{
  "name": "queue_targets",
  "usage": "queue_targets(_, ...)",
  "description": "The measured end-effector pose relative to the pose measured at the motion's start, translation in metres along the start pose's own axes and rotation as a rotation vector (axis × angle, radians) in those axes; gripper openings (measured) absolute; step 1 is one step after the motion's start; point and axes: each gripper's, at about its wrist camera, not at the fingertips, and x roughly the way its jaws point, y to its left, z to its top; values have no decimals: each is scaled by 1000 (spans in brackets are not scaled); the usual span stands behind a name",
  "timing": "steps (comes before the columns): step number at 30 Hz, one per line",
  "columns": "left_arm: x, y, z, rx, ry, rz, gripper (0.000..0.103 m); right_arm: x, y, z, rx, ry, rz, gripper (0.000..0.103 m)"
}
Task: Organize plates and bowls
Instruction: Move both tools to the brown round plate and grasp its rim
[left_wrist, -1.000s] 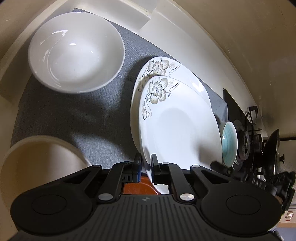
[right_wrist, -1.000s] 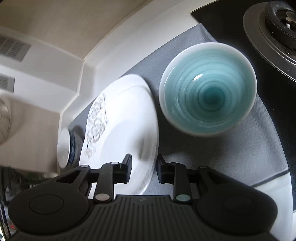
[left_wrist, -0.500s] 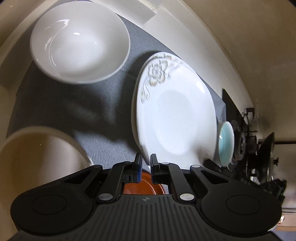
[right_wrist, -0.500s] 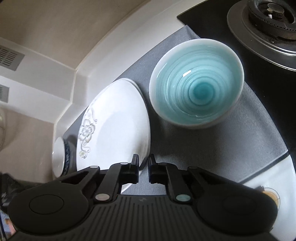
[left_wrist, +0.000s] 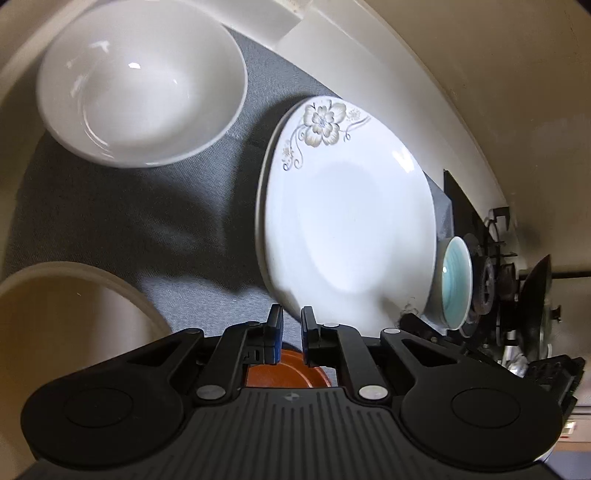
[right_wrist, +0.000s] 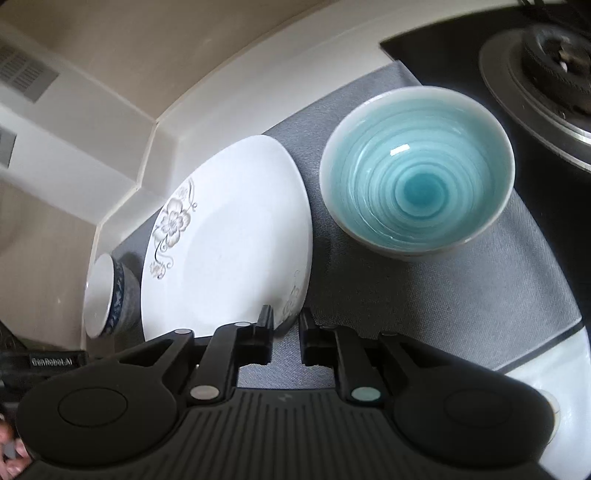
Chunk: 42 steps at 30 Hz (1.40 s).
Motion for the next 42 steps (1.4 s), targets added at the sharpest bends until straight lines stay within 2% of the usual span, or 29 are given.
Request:
queue_targets(1,-3,-2,-3,16,-17,18,10,-1,0,-1,-16,12,-2,40)
queue_targets(3,-12,-3,-10,23,-57,14,11,-3,-1,-8,-48,60,34,50)
queue_targets(6,-18,-3,-24,11,-72,10,24,-3,4,-25,-152,140,53,61)
queue_targets(8,-22,-7,-34,18,-88,65,37,1,10,-40,-257,203,57,61)
queue_targets(10,-26,-11,-42,25,-108,119,39,4,16,-54,-342,234,73,61)
queue_targets(12,-28,-14,-51,23,-127,155,41,6,20,-62,-387,238,84,59)
queue_targets(14,-29,-17,-58,14,-133,186,42,8,25,-66,-435,233,84,49)
queue_targets(16,-29,-21,-64,8,-141,211,45,9,32,-69,-524,246,53,19)
queue_targets(18,-29,-25,-69,5,-145,241,52,8,33,-69,-575,248,33,9)
queue_targets(21,-29,-36,-82,39,-162,296,59,-1,20,-62,-583,232,10,9)
queue_targets(23,-29,-43,-91,68,-174,336,69,-9,9,-57,-568,221,8,9)
queue_targets(26,-23,-52,-105,101,-187,367,72,-26,-9,-52,-549,200,51,9)
queue_targets(28,-18,-54,-115,102,-180,357,71,-36,-19,-51,-546,203,67,9)
queue_targets(30,-13,-50,-123,55,-171,306,68,-42,-25,-50,-549,199,63,9)
queue_targets(32,-6,-47,-128,28,-154,271,58,-45,-32,-48,-540,205,68,10)
queue_targets(34,-2,-42,-132,-12,-176,302,50,-47,-33,-47,-537,199,67,12)
queue_targets(36,-3,-39,-136,-51,-251,380,49,-51,-36,-45,-536,197,76,12)
queue_targets(38,-3,-41,-139,-30,-298,386,49,-53,-40,-47,-536,211,82,19)
queue_targets(39,-1,-43,-139,-5,-290,387,49,-52,-40,-47,-538,210,75,31)
queue_targets(40,2,-46,-141,16,-280,383,49,-53,-42,-48,-541,206,59,47)
queue_targets(42,6,-47,-145,18,-257,384,55,-55,-44,-48,-540,180,18,59)
